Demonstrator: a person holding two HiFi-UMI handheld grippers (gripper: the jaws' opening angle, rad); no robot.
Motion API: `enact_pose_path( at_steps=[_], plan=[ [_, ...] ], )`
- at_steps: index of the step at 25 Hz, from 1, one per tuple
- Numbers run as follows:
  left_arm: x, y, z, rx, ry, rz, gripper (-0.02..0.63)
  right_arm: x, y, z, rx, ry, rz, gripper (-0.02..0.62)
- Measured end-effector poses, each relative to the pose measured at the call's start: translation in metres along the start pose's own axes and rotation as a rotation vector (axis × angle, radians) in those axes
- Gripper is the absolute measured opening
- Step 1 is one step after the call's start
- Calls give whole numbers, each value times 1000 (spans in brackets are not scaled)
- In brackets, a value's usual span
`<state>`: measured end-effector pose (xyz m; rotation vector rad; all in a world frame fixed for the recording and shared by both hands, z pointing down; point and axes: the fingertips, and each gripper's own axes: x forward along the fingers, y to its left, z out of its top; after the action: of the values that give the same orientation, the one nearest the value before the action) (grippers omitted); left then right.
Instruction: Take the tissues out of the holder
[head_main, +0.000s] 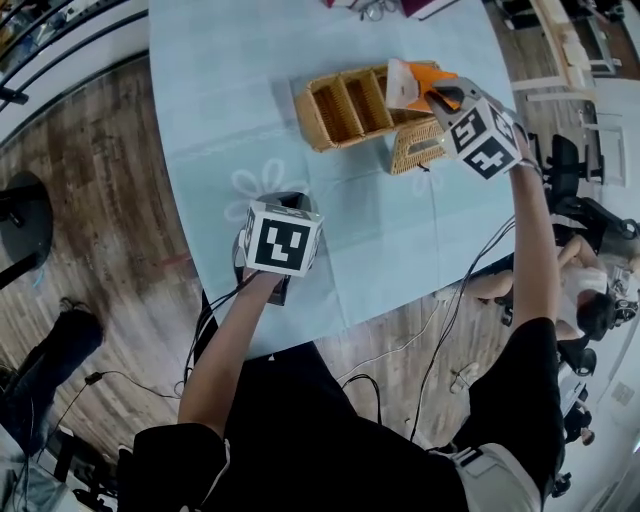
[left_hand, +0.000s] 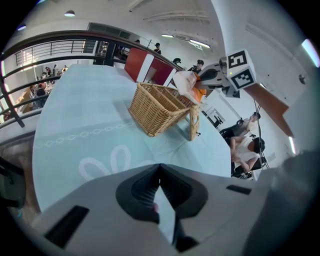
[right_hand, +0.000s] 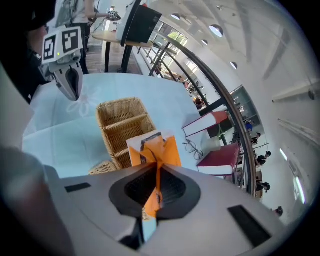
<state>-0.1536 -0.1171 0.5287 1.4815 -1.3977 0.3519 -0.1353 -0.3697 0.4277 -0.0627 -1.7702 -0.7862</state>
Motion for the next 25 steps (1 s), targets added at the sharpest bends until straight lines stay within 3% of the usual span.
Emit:
enact_pose_path(
  at_steps=[9, 25],
  plan=[
    [-5, -22, -11, 44, 20, -14, 11, -47, 32, 7, 33, -71, -31, 12],
    [6, -98, -44, 208, 117, -55, 11, -92, 142, -70, 279, -44, -6, 12]
  ],
)
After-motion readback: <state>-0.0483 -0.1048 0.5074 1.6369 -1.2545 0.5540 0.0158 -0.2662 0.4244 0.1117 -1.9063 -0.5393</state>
